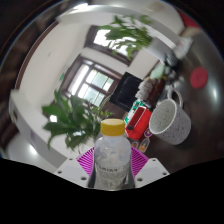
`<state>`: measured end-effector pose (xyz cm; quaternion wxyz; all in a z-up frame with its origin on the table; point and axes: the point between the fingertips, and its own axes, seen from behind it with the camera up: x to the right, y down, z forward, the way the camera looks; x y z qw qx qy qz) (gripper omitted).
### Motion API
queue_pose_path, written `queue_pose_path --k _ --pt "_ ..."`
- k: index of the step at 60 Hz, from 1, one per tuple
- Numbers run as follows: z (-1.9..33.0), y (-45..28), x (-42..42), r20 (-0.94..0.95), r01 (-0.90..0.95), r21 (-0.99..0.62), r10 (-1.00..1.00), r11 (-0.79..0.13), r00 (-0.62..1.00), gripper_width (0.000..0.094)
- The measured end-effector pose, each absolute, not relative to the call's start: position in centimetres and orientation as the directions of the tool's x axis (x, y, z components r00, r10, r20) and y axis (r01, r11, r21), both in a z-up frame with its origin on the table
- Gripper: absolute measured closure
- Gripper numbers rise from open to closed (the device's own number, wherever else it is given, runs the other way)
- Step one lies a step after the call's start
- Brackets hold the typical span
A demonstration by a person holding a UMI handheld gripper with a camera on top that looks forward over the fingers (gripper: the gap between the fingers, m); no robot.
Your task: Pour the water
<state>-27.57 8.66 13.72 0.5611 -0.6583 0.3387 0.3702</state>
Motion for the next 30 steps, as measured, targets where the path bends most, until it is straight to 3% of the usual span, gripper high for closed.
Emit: queue_pose_path --k 7,14,30 --pt "16.0 9.5 -25.7 -0.991 -0.988 -0.135 -0.005 -0.076 0.136 0.0482" --pt "15.7 10.1 -23.8 -0.986 -0.986 0.162 0.022 -0.027 -0.162 0.0477" --pt "14.4 10.5 -22.3 -0.885 -0.886 0.464 0.031 0.012 -0.464 0.0480"
